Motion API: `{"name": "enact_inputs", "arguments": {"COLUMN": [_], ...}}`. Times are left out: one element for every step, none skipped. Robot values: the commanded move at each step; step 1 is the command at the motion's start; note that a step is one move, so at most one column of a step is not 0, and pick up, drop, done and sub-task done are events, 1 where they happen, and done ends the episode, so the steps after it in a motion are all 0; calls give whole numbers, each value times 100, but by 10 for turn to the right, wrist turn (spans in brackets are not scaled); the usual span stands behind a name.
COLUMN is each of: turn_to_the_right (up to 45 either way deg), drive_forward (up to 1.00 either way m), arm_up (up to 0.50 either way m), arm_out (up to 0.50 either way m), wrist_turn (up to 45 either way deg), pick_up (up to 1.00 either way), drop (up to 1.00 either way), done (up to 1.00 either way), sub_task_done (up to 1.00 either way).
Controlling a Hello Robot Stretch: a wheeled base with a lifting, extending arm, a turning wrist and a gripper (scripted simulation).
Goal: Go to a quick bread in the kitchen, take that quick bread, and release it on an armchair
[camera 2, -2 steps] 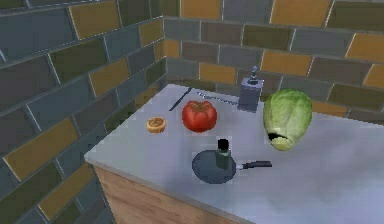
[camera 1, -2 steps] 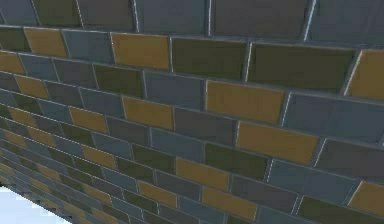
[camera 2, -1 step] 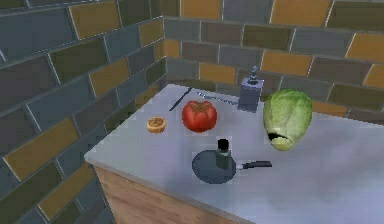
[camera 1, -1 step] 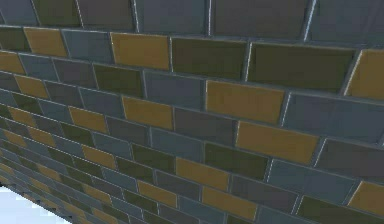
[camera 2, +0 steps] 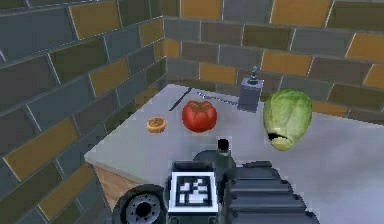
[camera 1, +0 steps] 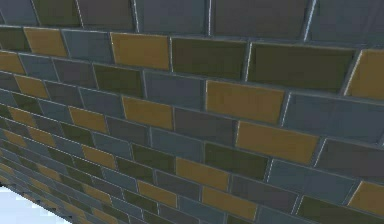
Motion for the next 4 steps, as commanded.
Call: {"name": "enact_inputs", "arguments": {"turn_to_the_right": [0, 0, 0, 0], "drive_forward": [0, 0, 0, 0], "arm_up": [0, 0, 0, 0], "arm_out": [34, 0, 0, 0], "wrist_turn": [0, 450, 450, 450], "pick_up": [0, 0, 0, 0], "drop": [0, 0, 0, 0], "done": [0, 0, 0, 0], "sub_task_done": [0, 0, 0, 0]}}
